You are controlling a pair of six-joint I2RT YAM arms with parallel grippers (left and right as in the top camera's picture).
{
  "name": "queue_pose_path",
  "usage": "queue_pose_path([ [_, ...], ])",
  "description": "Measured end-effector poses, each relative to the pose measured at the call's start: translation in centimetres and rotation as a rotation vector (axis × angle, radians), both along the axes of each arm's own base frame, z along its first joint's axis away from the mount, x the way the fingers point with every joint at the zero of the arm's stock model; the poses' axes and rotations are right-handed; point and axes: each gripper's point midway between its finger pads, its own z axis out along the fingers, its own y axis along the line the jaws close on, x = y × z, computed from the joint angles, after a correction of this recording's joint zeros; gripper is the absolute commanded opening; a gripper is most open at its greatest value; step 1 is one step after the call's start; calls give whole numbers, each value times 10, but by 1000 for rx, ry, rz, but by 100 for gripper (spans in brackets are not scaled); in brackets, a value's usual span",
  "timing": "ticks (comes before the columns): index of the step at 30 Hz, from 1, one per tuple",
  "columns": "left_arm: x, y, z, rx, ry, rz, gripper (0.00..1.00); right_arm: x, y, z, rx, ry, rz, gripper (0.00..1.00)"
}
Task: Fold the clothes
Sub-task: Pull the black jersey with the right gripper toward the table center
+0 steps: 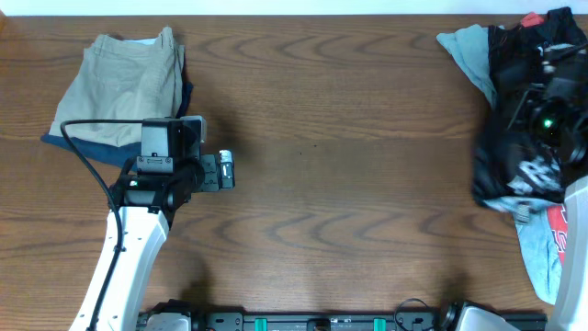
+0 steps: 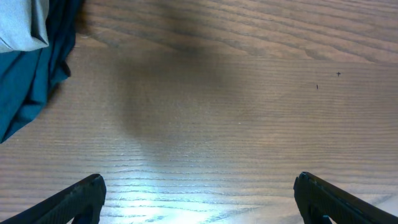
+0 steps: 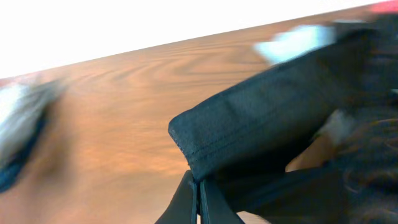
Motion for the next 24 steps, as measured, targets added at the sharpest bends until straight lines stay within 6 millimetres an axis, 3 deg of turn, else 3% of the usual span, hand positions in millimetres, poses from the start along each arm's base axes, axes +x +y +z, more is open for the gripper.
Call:
queue_pose_path([
  [7,0,0,0,0,0,0,98,-35,105,-2,158,79,355,1],
  [11,0,0,0,0,0,0,98,-49,151,0,167,81,503,1],
  [15,0,0,0,0,0,0,98,-64,191,-1,138,80,623,1],
  [20,0,0,0,0,0,0,98,-73,220,-10,39,77,673,3],
  [21,0,0,0,0,0,0,98,-72,224,-11,16,70,673,10],
  [24,0,0,0,0,0,0,98,-60,224,-15,-44,55,609,60],
])
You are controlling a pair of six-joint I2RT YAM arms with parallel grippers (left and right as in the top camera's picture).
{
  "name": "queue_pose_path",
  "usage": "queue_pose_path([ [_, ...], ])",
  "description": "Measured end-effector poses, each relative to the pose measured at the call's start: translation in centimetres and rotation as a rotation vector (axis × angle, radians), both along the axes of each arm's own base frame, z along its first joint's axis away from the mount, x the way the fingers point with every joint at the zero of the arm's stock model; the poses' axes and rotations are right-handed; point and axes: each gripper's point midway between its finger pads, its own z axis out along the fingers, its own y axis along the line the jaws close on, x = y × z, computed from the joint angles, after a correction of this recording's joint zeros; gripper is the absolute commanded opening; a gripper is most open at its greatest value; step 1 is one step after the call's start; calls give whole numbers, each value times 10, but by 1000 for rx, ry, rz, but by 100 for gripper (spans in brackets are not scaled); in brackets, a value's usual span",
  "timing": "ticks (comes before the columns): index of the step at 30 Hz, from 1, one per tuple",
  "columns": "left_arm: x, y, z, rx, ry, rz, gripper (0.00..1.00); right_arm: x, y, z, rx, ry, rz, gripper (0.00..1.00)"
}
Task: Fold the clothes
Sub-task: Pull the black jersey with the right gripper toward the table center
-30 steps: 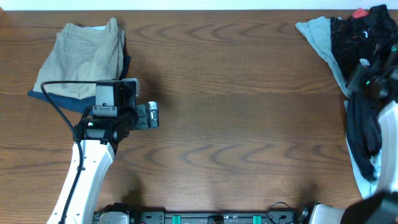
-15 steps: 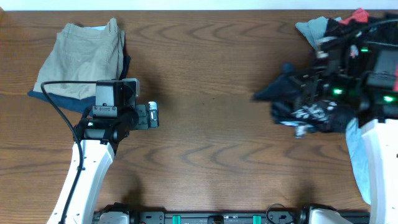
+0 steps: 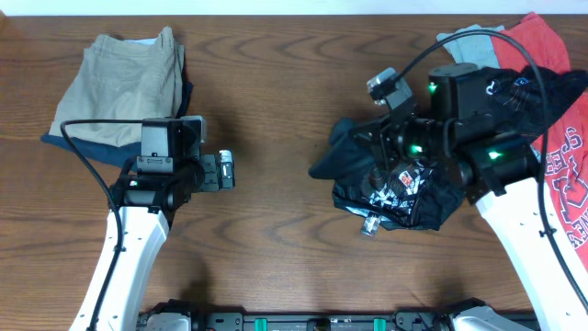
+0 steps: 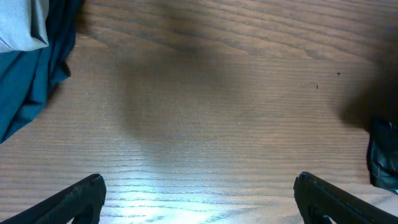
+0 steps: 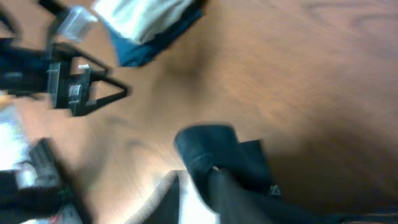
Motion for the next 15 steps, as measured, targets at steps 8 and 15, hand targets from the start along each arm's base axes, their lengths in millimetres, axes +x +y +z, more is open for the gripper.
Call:
queue_pose_path([
  [8,3,-1,2,-4,-16,0,98,44,-56,-22,-176,2,-392,99],
  [15,10,-14,10,-102,-43,9,98,52,-115,-34,-264,54,-623,99],
])
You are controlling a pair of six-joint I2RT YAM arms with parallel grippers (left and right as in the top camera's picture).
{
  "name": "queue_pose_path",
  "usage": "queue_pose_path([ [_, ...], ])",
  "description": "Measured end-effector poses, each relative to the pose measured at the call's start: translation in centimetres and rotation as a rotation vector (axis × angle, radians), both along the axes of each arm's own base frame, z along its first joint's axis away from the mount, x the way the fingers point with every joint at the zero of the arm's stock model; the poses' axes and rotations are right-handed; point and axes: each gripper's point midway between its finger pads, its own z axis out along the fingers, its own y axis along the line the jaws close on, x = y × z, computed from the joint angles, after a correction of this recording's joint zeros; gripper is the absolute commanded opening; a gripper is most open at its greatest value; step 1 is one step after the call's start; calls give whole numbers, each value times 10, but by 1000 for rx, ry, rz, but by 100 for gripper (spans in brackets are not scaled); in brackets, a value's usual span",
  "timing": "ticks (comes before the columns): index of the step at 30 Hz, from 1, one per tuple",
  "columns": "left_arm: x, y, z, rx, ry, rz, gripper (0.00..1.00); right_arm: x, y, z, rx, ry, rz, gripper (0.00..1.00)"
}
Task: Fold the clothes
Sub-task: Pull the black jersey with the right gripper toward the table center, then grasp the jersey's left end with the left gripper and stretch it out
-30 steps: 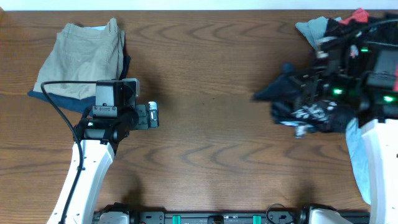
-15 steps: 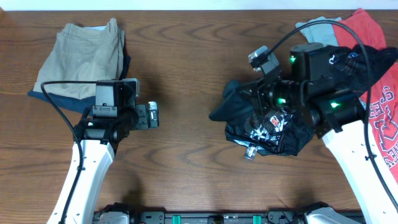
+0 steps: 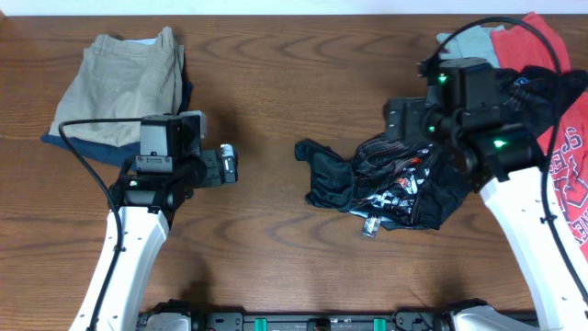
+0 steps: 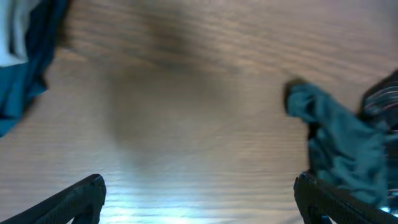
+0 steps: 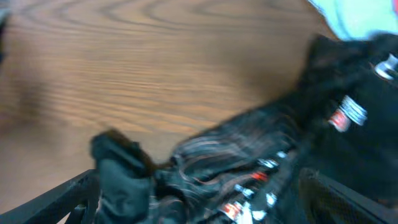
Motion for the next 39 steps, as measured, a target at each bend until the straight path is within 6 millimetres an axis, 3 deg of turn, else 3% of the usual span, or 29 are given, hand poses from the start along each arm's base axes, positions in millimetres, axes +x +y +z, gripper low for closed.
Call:
queue_pose_path([
  [4,1,-15,2,-61,0,-32,98,-5,-18,-7,-23,39,-56,99],
  [7,-3,-30,-7,-80,37,-79,98,-8,-28,-10,-32,60,-84,99],
  [16,-15,-102,-61,-83,181,-282,98,-10,-47,-13,-5,86,-182,99],
  [27,-9,-182,-113,-101,151,-455,98,-14,-50,-17,10,111,-217,99],
  [29,-7,-198,-118,-121,128,-471,74,-15,-51,-18,8,118,-217,99],
  [30,-6,-205,-117,-130,118,-479,56,-16,-51,-18,8,122,-217,99],
  [32,-10,-214,-121,-134,118,-501,9,-17,-51,-19,7,126,-217,99],
  [36,-16,-221,-127,-135,131,-516,6,-18,-52,-19,1,129,-221,99],
  [39,-1,-208,-122,-129,105,-466,6,-18,-54,-19,-10,127,-229,99],
])
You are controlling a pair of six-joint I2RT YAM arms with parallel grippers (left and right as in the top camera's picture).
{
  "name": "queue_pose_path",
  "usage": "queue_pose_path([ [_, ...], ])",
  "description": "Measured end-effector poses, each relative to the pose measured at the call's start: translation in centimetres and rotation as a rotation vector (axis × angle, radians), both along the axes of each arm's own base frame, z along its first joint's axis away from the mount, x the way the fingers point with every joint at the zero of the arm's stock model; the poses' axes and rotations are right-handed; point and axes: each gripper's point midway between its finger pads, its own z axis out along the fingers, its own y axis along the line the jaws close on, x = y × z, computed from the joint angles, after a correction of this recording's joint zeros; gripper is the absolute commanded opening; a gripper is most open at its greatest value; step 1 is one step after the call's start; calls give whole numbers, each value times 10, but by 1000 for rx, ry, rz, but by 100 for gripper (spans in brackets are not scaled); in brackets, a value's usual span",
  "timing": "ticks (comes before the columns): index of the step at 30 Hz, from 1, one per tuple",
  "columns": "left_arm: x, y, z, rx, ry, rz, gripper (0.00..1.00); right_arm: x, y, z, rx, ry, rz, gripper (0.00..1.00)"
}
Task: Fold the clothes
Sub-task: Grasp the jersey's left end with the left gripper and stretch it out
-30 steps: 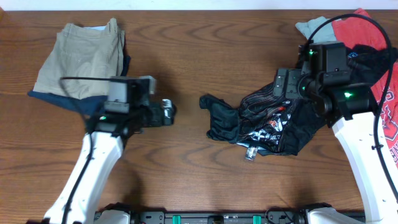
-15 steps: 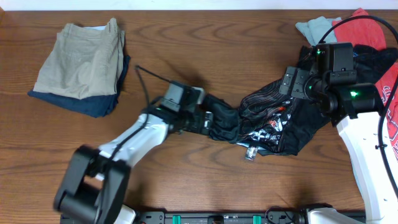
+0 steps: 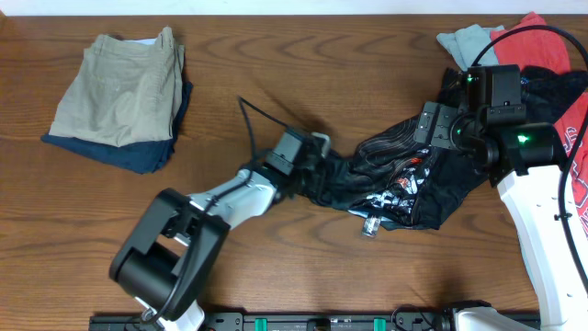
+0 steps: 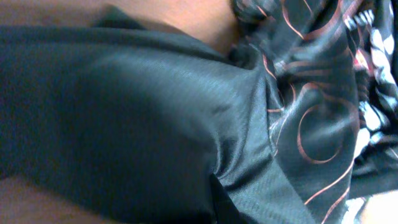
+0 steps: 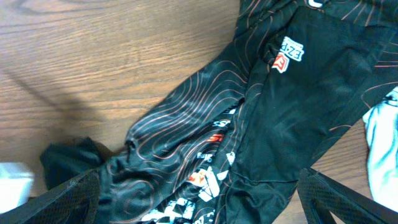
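A crumpled pair of black shorts (image 3: 404,184) with red swirls and white print lies right of the table's middle. My left gripper (image 3: 308,170) has reached across to its left end. In the left wrist view black fabric (image 4: 155,124) fills the frame and the fingers (image 4: 217,199) meet on a fold of it. My right gripper (image 3: 430,127) hovers over the shorts' upper right part. Its open fingers (image 5: 78,196) stand at both lower corners above the shorts (image 5: 249,124), holding nothing.
A folded pile, khaki shorts (image 3: 119,83) on a dark blue garment (image 3: 138,152), sits at the back left. A red shirt (image 3: 551,51) and a pale grey garment (image 3: 469,41) lie at the back right. The left arm stretches across the table's front middle.
My left gripper has moved from beside the folded pile to the left end of the black shorts and shut on it. The right gripper, still open, has shifted slightly to the right.
My right gripper was shut on the black shorts in the heap at the far right. Then it held them over the table's middle. Then the shorts lay there and it was open. The left gripper stayed open near the folded pile; now it grips the shorts.
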Motion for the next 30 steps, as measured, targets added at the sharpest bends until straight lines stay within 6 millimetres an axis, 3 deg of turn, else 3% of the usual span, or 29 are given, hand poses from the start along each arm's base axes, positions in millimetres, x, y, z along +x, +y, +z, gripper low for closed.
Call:
queue_pose_path([
  [2,14,16,7,9,-22,54,6,-1,-1,-1,-7,4,-4,99],
  [4,42,47,24,6,-69,157,6,-2,-3,-1,-16,8,-10,99],
  [8,106,119,91,-35,-242,380,8,-4,-8,-2,-40,18,-25,99],
  [9,119,138,110,-45,-288,434,25,-4,-9,-2,-45,18,-28,99],
  [11,141,179,143,-63,-361,551,81,-4,-10,-3,-51,19,-31,99],
  [12,149,201,156,-73,-387,614,98,-4,-11,-3,-52,19,-33,99],
  [15,151,239,162,-81,-367,726,98,-5,-11,-3,-53,20,-32,99],
  [18,136,244,141,-74,-246,756,98,-5,-12,-3,-55,21,-34,99],
  [21,116,231,121,-58,-124,731,98,-5,-12,-3,-56,21,-35,99],
  [25,92,202,103,-35,-7,664,98,-5,-12,-3,-58,21,-36,99],
  [30,72,156,96,-21,43,552,98,-5,-12,-3,-59,23,-36,99],
])
